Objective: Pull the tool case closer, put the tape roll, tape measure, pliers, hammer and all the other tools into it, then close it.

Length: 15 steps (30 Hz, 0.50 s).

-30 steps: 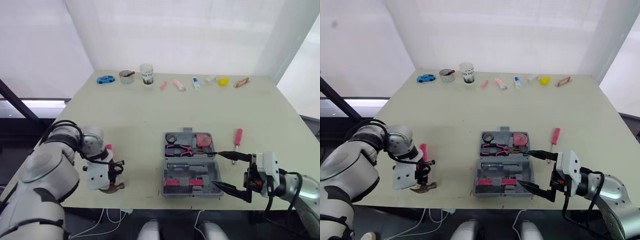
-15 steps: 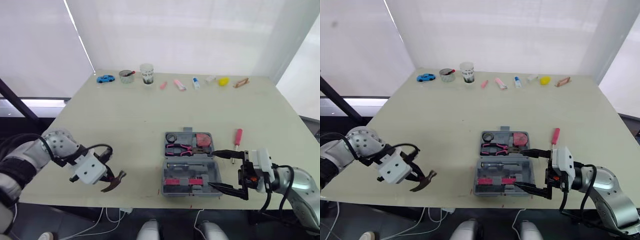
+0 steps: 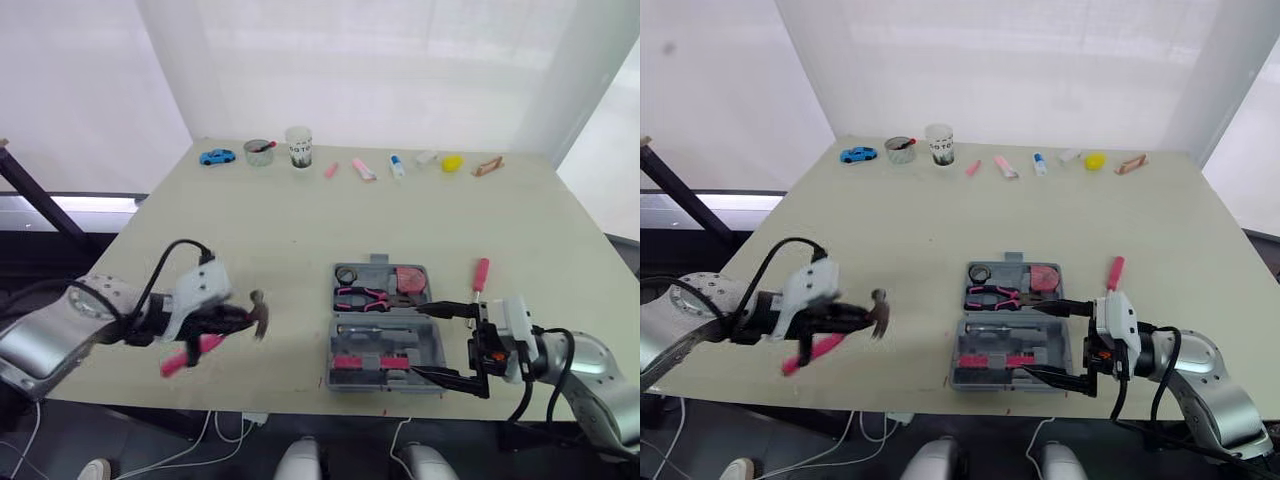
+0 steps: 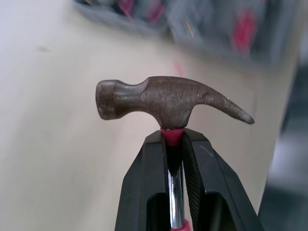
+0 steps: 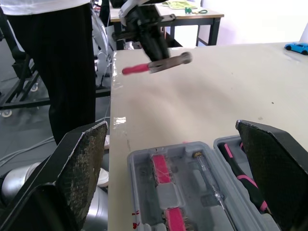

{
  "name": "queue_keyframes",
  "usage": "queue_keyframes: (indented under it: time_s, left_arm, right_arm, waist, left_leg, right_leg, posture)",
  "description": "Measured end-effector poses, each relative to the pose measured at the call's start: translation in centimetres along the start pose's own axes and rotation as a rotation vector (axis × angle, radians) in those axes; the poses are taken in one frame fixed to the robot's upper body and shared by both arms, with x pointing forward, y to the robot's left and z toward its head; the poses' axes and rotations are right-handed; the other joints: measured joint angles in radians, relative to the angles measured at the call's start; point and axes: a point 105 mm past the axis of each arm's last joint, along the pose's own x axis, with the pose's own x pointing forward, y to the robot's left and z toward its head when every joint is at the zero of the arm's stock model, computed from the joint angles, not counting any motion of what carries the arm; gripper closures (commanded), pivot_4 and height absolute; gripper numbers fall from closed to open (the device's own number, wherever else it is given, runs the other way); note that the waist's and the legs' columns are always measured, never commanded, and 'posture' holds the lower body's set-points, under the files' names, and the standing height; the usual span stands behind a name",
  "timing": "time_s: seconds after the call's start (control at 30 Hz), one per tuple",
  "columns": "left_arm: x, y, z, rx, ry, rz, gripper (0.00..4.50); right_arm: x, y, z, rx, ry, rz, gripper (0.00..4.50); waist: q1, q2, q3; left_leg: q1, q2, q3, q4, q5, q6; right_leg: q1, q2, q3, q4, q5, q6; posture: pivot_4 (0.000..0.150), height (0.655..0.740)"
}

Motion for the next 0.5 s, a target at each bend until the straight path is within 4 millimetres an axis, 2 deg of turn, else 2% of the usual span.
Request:
queue_keyframes:
  time_s: [0.13, 0.3, 0.4, 0.5]
  left_arm:
    - [1.5, 0.6, 0.0, -0.227, 0.009, 0.147, 4.38]
    - [2.9, 1.4, -2.0, -0.467, 0.111, 0.333, 4.38]
    - [3.9, 2.1, -4.3, -0.557, 0.211, 0.476, 4.38]
    - [3.5, 3.1, -4.9, -0.602, 0.227, 0.563, 4.38]
  right_arm:
    - [0.1, 0.0, 0.0, 0.001, -0.004, -0.001, 0.0]
    - [-0.3, -0.3, -0.4, 0.003, 0.013, -0.019, 0.0]
    - [-0.8, -0.8, -0.4, -0.008, 0.028, -0.052, 0.0]
    - [-1.2, -1.1, -0.8, -0.022, 0.058, -0.072, 0.0]
  waist:
    - [-0.004, 0.0, 0.0]
    - [-0.003, 0.0, 0.0]
    - [-0.003, -0.002, 0.0]
    - [-0.003, -0.002, 0.001]
  left_leg:
    - [0.0, 0.0, -0.001, 0.0, 0.0, 0.0]
    - [0.001, -0.001, -0.001, 0.0, 0.0, 0.0]
    - [0.001, -0.002, -0.002, 0.0, 0.0, 0.0]
    - [0.001, -0.002, -0.002, 0.0, 0.001, -0.001]
  right_leg:
    - [0.0, 0.001, 0.001, 0.002, 0.003, 0.001]
    - [0.0, 0.001, 0.001, 0.003, 0.004, -0.001]
    - [0.0, 0.001, 0.001, 0.003, 0.004, -0.001]
    - [-0.001, 0.001, 0.001, 0.004, 0.004, -0.001]
  posture:
    - [0.15, 0.74]
    - [0.15, 0.74]
    - [0.15, 0.74]
    - [0.15, 0.74]
